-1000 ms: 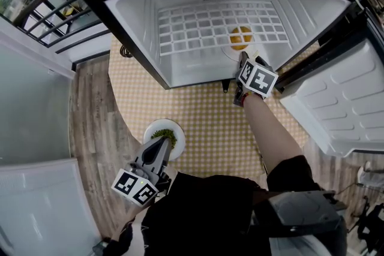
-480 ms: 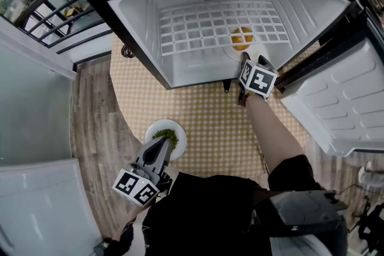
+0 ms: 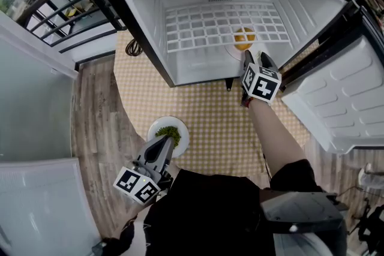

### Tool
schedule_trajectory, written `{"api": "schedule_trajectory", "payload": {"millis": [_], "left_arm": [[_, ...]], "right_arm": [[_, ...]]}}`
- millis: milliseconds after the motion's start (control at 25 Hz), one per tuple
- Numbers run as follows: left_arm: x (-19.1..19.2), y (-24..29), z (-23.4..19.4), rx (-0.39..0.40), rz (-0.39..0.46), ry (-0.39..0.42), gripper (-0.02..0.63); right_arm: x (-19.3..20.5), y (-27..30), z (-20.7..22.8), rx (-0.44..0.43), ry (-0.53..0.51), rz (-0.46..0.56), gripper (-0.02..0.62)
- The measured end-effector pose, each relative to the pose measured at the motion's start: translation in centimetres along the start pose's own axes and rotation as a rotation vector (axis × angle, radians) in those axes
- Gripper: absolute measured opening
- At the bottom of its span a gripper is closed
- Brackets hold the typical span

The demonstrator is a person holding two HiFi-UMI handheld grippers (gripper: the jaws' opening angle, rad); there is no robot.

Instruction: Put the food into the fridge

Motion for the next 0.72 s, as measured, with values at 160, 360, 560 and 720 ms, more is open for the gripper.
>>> {"api": "schedule_trajectory", "payload": {"millis": [160, 360, 560, 720], "left_arm": [[0.0, -0.6, 0.7, 0.018, -0.001, 0.009, 0.012], [0.2, -1.3, 2.0, 0.069, -0.004, 0.03, 0.011], [0.3, -2.5, 3.5, 0.117, 0.001, 0.054, 0.012], [0.7, -4.1, 5.2, 0.162, -0.004, 0.069, 0.011]], "right_arm": [[0.0, -2.0, -0.1, -0.001, -0.005, 0.024, 0.167], [0.0, -5.3, 0.8, 0.005, 0.032, 0.047, 0.055], [0.1, -9.5, 1.2, 0.0, 0.098, 0.073, 0.038], [-0.1, -14.2, 0.2, -0.05, 0.147, 0.096, 0.028]]}}
Point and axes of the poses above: the fingertips, and each gripper's own axes: y forward along the fingers, z to its right, x out of its underside, the point moved 2 cm from there along -y, backward along the fingers, and after that the axes turned 2 degrees about -z, right-handed, at the moved point
